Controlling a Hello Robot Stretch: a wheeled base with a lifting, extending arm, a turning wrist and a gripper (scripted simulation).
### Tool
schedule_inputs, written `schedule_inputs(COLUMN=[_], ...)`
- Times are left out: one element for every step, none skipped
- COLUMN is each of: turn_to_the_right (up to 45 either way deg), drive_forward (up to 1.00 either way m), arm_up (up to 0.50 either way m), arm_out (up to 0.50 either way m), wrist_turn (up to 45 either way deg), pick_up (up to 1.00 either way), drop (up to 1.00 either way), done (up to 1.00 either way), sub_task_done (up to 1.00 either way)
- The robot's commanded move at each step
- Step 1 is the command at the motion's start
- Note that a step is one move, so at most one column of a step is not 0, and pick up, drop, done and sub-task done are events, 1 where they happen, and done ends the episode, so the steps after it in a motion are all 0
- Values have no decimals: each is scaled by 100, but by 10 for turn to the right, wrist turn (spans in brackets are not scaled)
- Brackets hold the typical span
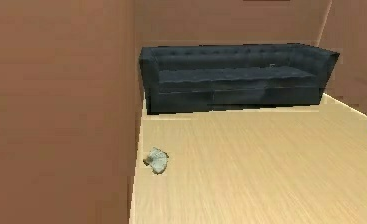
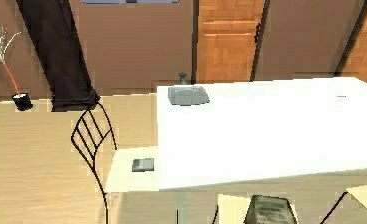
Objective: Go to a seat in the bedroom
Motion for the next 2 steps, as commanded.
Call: schedule_inputs(turn_to_the_right=[240,0], drive_forward=[0,35], arm_up=[0,0], arm_out=[0,0], wrist_turn=[0,0], pick_up=[0,0], drop=[0,0], done=[0,0], sub_task_done=[0,0])
